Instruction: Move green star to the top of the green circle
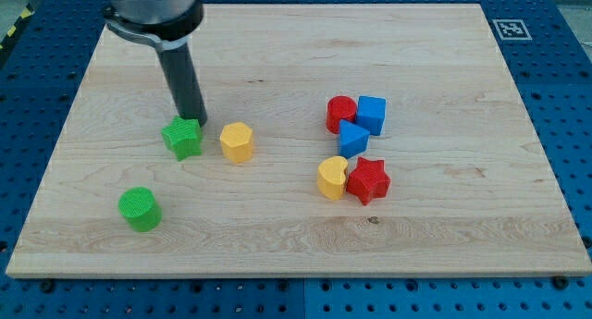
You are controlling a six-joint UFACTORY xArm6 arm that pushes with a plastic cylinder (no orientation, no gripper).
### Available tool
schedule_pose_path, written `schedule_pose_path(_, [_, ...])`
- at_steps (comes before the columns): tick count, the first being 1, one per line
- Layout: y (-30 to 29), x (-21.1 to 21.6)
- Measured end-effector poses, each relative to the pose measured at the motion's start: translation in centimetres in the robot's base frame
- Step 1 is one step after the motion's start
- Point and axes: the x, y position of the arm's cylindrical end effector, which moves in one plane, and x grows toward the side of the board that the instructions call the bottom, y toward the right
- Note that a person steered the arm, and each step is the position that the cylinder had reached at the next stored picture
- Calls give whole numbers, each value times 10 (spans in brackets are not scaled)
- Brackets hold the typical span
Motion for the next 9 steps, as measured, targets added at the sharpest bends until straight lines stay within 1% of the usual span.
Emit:
schedule_pose_path(1, [15,-3])
schedule_pose_path(2, [0,18])
schedule_pose_path(3, [-28,19])
schedule_pose_path(4, [-28,13])
schedule_pose_path(5, [-28,20])
schedule_pose_path(7, [-28,56])
schedule_pose_path(8, [-28,63])
schedule_pose_path(9, [-36,25])
